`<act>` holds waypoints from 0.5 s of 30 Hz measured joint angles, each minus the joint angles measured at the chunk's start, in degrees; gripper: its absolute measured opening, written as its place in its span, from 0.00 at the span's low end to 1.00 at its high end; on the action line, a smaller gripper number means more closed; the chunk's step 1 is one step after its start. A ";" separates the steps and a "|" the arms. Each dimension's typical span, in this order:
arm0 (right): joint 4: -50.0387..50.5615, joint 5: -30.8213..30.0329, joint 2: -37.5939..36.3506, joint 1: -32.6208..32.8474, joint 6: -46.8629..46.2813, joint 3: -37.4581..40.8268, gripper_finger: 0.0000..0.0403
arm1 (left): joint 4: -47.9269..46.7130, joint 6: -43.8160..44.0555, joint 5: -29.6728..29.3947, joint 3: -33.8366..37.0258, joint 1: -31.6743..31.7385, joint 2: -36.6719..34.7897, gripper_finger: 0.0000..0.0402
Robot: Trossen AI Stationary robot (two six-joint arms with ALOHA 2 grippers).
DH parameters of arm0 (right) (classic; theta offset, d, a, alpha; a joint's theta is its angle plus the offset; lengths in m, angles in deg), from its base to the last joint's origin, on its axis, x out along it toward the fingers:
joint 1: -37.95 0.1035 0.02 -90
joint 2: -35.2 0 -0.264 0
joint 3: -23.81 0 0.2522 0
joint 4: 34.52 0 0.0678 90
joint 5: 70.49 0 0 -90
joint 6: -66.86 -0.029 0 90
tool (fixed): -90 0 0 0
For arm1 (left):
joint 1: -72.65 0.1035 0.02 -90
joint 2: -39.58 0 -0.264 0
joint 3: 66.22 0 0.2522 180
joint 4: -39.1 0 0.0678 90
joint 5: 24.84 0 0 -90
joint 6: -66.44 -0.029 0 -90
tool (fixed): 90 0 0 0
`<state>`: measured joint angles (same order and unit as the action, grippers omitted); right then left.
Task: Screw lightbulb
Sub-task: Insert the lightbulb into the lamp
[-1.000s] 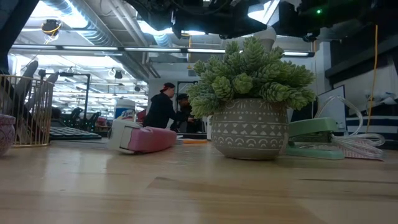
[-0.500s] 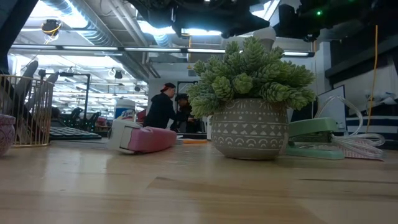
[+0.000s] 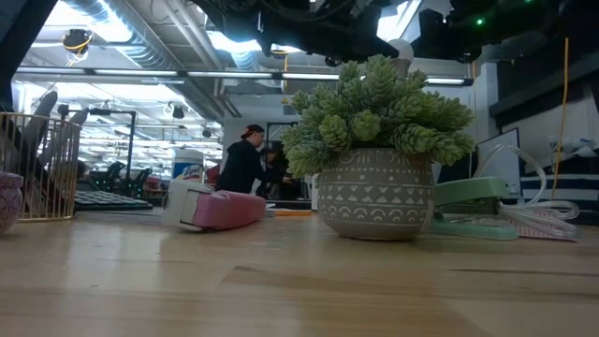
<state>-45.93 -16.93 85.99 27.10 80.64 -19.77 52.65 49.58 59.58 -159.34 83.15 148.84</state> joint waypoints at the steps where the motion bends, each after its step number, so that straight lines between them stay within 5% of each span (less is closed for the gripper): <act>1: 0.00 0.17 0.00 0.00 0.00 0.00 0.28 | -0.28 0.00 -0.37 0.00 0.00 0.00 0.01; 15: 3.74 2.94 -0.04 -0.02 -3.48 -0.04 0.28 | -3.28 0.15 -1.40 0.00 0.02 0.00 0.01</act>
<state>-42.18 -13.98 85.94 27.07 77.17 -19.82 49.37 49.73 58.18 -159.34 83.17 148.84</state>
